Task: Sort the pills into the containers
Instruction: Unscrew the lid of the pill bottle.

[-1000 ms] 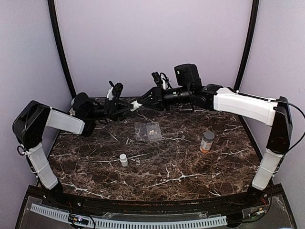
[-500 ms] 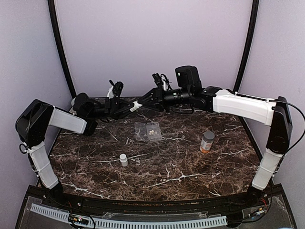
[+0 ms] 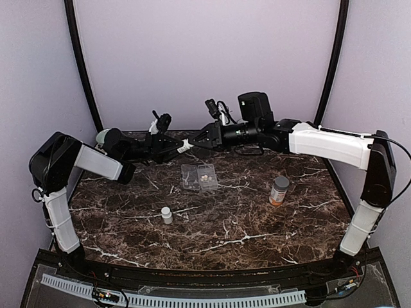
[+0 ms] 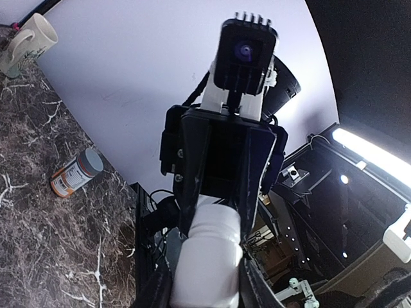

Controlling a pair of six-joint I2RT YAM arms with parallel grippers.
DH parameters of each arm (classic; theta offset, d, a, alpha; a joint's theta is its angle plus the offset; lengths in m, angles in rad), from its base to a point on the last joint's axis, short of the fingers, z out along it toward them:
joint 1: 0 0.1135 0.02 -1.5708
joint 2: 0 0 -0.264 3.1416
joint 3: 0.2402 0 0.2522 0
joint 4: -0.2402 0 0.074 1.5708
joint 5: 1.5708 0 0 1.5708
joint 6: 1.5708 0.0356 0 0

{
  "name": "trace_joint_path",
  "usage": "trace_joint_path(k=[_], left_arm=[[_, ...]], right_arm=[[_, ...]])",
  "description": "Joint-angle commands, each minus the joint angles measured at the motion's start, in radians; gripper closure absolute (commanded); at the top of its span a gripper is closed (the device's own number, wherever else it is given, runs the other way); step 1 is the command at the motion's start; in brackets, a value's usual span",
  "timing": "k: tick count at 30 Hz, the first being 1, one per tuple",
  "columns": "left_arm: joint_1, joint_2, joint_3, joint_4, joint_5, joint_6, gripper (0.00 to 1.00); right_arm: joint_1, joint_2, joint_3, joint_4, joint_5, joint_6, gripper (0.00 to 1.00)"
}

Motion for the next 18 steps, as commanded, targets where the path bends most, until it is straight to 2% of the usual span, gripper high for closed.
trace_joint_path(k=[1, 7, 13, 18], left_arm=[[-0.005, 0.000, 0.048, 0.168, -0.011, -0.126, 1.00], [-0.005, -0.002, 0.061, 0.170, -0.001, -0.153, 1.00], [-0.005, -0.007, 0.079, 0.170, 0.032, -0.185, 1.00], [-0.005, -0.012, 0.093, 0.170, 0.051, -0.204, 1.00]], right_arm=[[0.002, -0.050, -0.042, -0.081, 0.041, -0.226, 1.00], [0.020, -0.090, -0.043, -0.204, 0.153, -0.500, 1.00], [0.107, -0.112, -0.038, -0.293, 0.385, -0.701, 1.00], [0.192, -0.145, -0.076, -0.270, 0.598, -0.805, 1.00]])
